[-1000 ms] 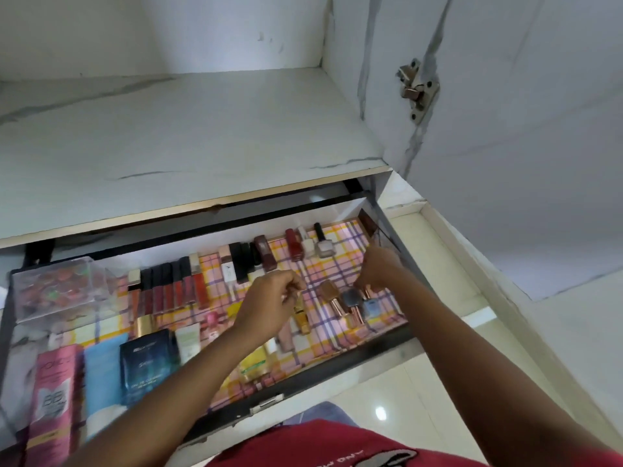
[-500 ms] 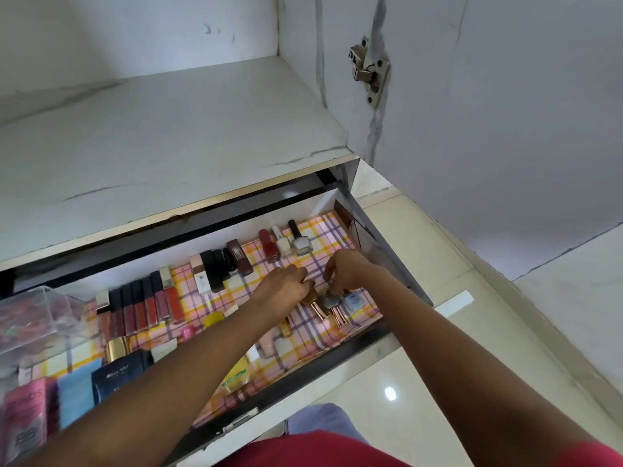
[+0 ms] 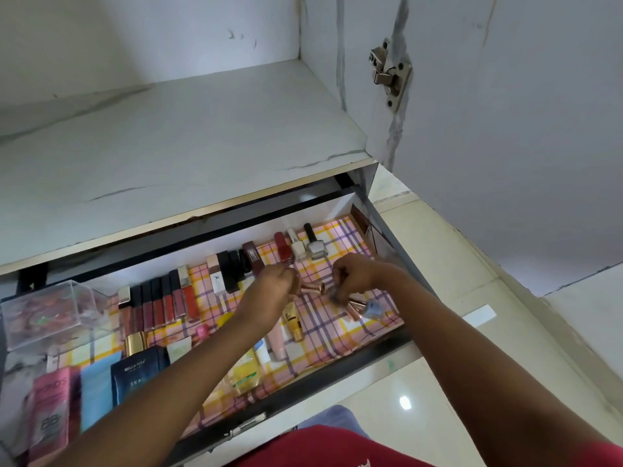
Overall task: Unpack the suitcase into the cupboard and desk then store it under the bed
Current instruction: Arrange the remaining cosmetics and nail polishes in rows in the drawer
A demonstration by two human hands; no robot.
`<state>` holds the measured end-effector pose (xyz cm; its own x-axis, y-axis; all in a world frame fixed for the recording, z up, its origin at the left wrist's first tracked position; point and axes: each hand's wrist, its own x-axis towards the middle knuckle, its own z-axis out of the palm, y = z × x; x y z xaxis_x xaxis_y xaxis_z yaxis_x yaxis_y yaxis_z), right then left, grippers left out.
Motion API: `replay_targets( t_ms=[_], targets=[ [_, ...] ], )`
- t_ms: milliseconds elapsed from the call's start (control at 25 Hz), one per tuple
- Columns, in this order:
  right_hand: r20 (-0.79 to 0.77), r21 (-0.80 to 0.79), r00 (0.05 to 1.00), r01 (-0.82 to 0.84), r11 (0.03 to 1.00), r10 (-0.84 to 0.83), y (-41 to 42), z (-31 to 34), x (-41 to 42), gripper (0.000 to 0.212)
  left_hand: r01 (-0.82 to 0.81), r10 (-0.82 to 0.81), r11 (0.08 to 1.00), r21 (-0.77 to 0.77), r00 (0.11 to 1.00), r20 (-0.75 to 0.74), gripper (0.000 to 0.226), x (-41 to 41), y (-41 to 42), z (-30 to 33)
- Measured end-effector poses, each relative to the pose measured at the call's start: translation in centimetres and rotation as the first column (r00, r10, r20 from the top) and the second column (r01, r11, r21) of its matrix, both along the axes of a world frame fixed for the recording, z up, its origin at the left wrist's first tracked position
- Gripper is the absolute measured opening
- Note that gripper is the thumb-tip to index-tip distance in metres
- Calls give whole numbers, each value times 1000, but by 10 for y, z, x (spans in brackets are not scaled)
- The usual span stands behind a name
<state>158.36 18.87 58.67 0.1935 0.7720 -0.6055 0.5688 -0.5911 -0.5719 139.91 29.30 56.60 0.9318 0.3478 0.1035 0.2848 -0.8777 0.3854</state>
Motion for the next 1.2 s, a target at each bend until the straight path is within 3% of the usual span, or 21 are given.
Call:
replay_targets(
  t_ms=[80,120,240,320,400,520,600,640,680,720,760,840,880,920,960,1000,1080,1160,1200],
  targets=[
    [-173,157,953,277,948,-250,-4,14,8,20,-249,279,923,-292,958,66,20,-15,2,11],
    [-257,242,882,453,858,-394,-5,21,10,18,-345,405,836,-428,913,54,23,-23,1,18],
    [-390,349,532,841,414,-751,3,22,6,15,-441,582,518,-733,810,-75,32,-41,-9,32],
    [-456,242,296,949,203,-839,16,8,-2,18,-415,618,339,-845,775,-132,28,-49,-13,33],
    [-428,134,192,980,147,-883,27,-6,-10,20,-388,628,230,-892,760,-168,24,-53,-17,37],
    [-370,95,150,988,123,-917,37,-12,-15,15,-362,650,174,-916,740,-169,21,-60,-19,44],
    [-324,102,206,978,182,-923,39,-15,-17,15,-356,681,147,-923,713,-167,20,-65,-19,49],
    [-358,25,171,985,173,-918,42,-13,-19,18,-349,693,129,-928,701,-167,20,-67,-19,51],
    [-261,-3,247,967,256,-933,45,-12,-22,19,-343,701,110,-933,692,-172,21,-69,-20,51],
    [-18,86,431,900,428,-902,43,-23,-22,18,-331,704,92,-939,689,-174,21,-69,-21,51],
    [-17,127,450,887,445,-893,42,-29,-16,13,-320,704,75,-944,688,-177,19,-70,-22,51],
    [-229,63,354,935,349,-907,41,-19,-12,6,-313,700,56,-948,689,-187,15,-68,-23,51],
    [-252,72,381,924,376,-890,38,-16,-12,13,-317,696,51,-947,691,-194,14,-67,-22,50],
    [-288,77,341,940,334,-895,38,-13,-9,17,-321,691,49,-946,694,-200,14,-66,-21,50],
    [-240,107,372,928,357,-896,36,-8,-10,16,-324,687,46,-945,697,-205,16,-64,-20,49],
    [-204,145,418,907,395,-885,33,-2,-12,16,-323,685,38,-946,697,-210,20,-61,-19,48],
    [-309,214,567,824,525,-764,25,21,-22,32,-294,690,-26,-955,686,-230,24,-55,-17,48],
    [-362,274,814,558,783,-453,9,40,-41,40,-235,686,-160,-959,672,-279,23,-47,-17,51],
    [-321,295,887,427,855,-332,0,43,-51,37,-207,674,-232,-951,670,-310,20,-43,-17,53]
  ],
)
